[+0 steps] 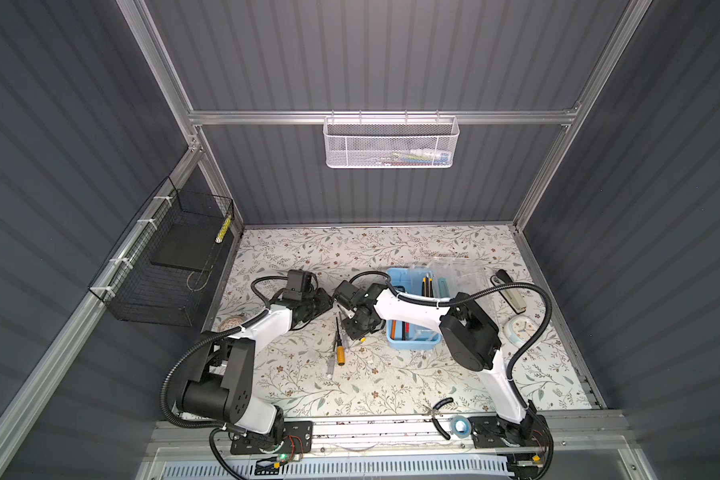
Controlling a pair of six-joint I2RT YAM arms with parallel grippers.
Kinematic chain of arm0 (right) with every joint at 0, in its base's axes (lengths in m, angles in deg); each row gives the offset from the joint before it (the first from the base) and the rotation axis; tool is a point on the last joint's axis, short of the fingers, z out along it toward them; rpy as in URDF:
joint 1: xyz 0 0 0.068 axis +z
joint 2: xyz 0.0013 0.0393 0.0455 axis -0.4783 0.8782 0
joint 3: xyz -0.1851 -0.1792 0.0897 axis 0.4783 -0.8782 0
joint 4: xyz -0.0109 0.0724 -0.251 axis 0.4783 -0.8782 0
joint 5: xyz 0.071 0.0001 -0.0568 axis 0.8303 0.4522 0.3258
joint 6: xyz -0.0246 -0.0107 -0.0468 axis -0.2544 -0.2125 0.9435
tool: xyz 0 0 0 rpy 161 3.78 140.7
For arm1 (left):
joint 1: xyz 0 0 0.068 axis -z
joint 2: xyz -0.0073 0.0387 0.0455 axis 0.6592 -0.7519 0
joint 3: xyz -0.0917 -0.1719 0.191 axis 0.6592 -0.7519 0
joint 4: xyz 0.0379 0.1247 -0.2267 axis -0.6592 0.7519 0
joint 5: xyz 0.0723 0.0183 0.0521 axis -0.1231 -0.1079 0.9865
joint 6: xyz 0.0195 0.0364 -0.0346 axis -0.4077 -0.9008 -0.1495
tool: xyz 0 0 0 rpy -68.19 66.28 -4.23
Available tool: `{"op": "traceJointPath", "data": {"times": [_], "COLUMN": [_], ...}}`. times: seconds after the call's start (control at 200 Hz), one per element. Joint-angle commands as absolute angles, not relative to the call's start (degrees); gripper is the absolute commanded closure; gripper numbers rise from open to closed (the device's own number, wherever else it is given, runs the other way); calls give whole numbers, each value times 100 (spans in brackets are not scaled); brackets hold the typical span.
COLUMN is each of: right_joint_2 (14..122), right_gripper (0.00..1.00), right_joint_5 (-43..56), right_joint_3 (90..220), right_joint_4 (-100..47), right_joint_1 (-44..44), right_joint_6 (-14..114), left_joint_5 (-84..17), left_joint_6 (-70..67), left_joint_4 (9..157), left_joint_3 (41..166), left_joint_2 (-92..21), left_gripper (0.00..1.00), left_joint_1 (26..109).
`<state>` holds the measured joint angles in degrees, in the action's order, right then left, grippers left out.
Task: Pack the tool kit
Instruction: 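Lift the black-and-yellow screwdriver with the right gripper over the blue tray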
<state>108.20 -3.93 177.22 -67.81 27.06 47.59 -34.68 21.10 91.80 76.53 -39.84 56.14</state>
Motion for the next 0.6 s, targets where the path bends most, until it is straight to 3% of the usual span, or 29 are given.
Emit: {"op": "traceJointPath", "data": {"times": [0.0,0.165,0.595], "right_joint_2": [10732,10337,8972], "right_gripper": [83,92,93], "right_joint_5": [-449,-389,-705], "right_joint_3": [17508,17372,16953], "right_joint_4": [-6934,-6847,-7013], "right_joint_1": [2679,2670,2285], "right_joint_6": [4792,4816,4767], "left_joint_5": [-3472,-3453,-3365], "left_joint_6": [1999,2000,1940], "left_joint_4": [9285,9293,9358], "left_joint_3": [7834,7856,7883], "left_joint_2": [-4001,-3996,-3915], "left_gripper": [57,57,58], "left_joint_1": [5583,5582,5583]}}
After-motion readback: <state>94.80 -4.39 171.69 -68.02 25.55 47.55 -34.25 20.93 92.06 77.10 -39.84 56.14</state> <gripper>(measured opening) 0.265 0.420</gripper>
